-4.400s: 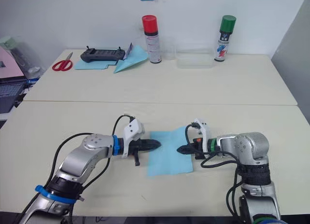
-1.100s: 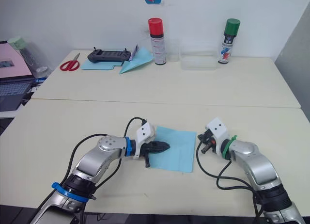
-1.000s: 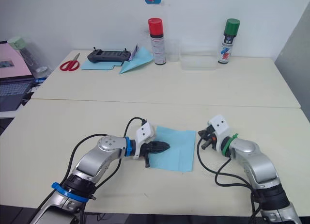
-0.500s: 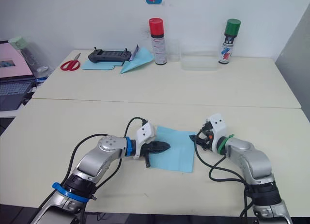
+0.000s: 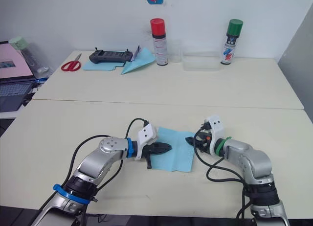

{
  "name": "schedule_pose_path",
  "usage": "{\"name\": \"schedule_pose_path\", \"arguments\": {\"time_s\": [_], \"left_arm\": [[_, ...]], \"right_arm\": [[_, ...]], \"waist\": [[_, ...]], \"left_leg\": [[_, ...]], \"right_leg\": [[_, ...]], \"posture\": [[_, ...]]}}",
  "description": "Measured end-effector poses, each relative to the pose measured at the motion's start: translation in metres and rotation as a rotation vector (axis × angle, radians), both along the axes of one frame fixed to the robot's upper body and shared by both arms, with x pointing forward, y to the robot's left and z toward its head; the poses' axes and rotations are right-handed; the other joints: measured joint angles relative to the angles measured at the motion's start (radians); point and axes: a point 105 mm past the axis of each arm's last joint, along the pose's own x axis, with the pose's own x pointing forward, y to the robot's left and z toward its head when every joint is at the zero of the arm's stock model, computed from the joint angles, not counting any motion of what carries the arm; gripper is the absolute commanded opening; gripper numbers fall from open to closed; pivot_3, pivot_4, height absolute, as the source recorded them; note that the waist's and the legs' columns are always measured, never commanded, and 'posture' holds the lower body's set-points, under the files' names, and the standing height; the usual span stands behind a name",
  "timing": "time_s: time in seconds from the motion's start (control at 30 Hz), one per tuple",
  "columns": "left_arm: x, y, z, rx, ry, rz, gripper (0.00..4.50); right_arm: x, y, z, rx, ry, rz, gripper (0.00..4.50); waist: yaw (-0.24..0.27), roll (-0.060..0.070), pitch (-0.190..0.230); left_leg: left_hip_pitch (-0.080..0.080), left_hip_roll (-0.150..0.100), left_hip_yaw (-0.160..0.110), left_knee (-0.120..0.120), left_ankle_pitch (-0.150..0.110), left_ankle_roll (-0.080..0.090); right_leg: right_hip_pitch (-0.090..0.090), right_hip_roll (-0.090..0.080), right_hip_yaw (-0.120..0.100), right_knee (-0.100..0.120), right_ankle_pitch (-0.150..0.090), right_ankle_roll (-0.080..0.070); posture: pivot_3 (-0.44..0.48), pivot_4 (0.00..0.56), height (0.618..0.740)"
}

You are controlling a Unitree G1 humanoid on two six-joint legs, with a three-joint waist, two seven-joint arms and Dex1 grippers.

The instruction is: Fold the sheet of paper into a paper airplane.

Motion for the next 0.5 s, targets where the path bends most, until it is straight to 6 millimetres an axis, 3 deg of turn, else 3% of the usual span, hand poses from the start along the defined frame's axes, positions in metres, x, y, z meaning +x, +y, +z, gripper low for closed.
{"name": "schedule_pose_path", "arguments": {"time_s": [0.13, 0.33, 0.5], "left_arm": [[0.0001, -0.0001, 0.0, -0.001, -0.002, -0.001, 0.0], [0.0001, -0.0002, -0.0001, -0.001, -0.001, 0.0, 0.0], [0.0004, -0.0007, -0.0002, -0.003, -0.001, -0.001, 0.0]], "right_arm": [[0.0011, -0.0015, -0.0006, -0.007, 0.002, -0.014, 2.27], [0.0027, -0.0052, -0.0013, -0.025, -0.001, -0.034, 0.02], [0.0037, -0.0055, -0.0015, -0.011, 0.008, -0.054, 0.02]], "waist": [[0.0, 0.0, 0.0], [0.0, 0.0, 0.0], [0.0, 0.0, 0.0]], "left_leg": [[0.0, 0.0, 0.0, 0.0, 0.0, 0.0], [0.0, 0.0, 0.0, 0.0, 0.0, 0.0], [0.0, 0.0, 0.0, 0.0, 0.0, 0.0]], "right_leg": [[0.0, 0.0, 0.0, 0.0, 0.0, 0.0], [0.0, 0.0, 0.0, 0.0, 0.0, 0.0], [0.0, 0.0, 0.0, 0.0, 0.0, 0.0]], "posture": [[0.0, 0.15, 0.74], [0.0, 0.15, 0.74], [0.0, 0.15, 0.74]]}}
